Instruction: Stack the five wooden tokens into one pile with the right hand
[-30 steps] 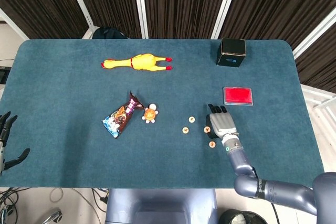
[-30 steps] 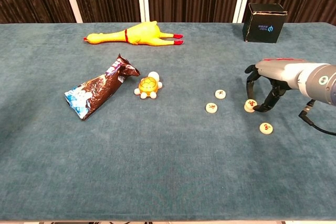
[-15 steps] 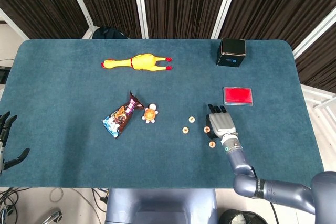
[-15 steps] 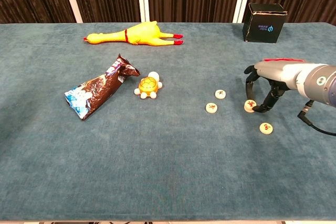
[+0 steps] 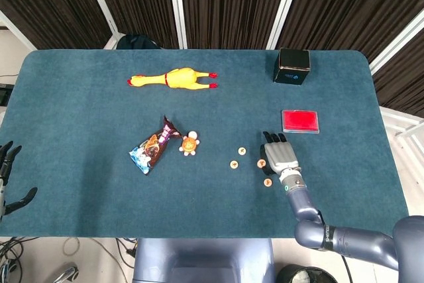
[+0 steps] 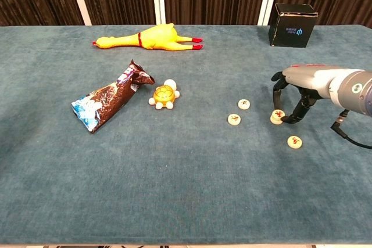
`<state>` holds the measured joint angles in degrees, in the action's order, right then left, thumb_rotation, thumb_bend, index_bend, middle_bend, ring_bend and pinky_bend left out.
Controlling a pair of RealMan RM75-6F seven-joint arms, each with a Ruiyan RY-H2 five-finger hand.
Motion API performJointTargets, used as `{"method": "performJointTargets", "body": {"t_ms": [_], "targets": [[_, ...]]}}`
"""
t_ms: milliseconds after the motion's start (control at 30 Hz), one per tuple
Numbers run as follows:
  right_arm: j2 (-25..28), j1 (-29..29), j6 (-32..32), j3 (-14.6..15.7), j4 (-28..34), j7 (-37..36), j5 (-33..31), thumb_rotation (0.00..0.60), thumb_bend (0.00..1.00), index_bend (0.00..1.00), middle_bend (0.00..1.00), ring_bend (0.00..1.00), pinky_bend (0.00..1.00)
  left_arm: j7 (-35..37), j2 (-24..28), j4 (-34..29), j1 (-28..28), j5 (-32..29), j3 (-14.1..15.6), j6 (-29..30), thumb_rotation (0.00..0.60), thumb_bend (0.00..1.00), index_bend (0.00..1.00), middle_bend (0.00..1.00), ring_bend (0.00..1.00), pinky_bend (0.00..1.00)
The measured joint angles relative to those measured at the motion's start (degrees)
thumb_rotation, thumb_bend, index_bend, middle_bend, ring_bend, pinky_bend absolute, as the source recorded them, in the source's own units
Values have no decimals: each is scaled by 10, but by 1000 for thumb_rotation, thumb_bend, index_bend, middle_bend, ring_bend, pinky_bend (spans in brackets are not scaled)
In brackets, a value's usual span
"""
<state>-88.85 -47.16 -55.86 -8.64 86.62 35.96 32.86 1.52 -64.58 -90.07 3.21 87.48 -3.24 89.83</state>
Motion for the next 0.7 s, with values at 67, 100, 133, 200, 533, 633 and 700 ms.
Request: {"method": "performJointTargets", "body": {"t_ms": [67,100,133,200,533,633,700], "targets": [[0,-1,1,0,0,0,-1,600,389,477,42,86,0,0,0,0,0,0,0,0,600,206,105,0,0,5],[0,-1,2,1,0,0,-2,600,388,476,42,86,0,0,0,0,0,0,0,0,600,206,105,0,0,5],[0,-1,2,1,0,1,-2,600,388,476,42,86,0,0,0,0,0,0,0,0,600,206,105,0,0,5],[1,-2,1,2,2,2,-2,600,389,471,42,86,0,1,0,0,0,-1,0,-1,600,206,105,0,0,5],[1,-3,-1,3,4,0,-2,600,388,436,42,85,0,1,0,0,0,-1,0,0,600,206,104,0,0,5],[2,-3,-2,3,5,-1,-2,600,389,426,41,73,0,0,0,0,0,0,0,0,600,205,105,0,0,5],[5,-3,-3,3,8,0,-3,600,389,414,42,64,0,0,0,0,0,-1,0,0,600,206,105,0,0,6]]}}
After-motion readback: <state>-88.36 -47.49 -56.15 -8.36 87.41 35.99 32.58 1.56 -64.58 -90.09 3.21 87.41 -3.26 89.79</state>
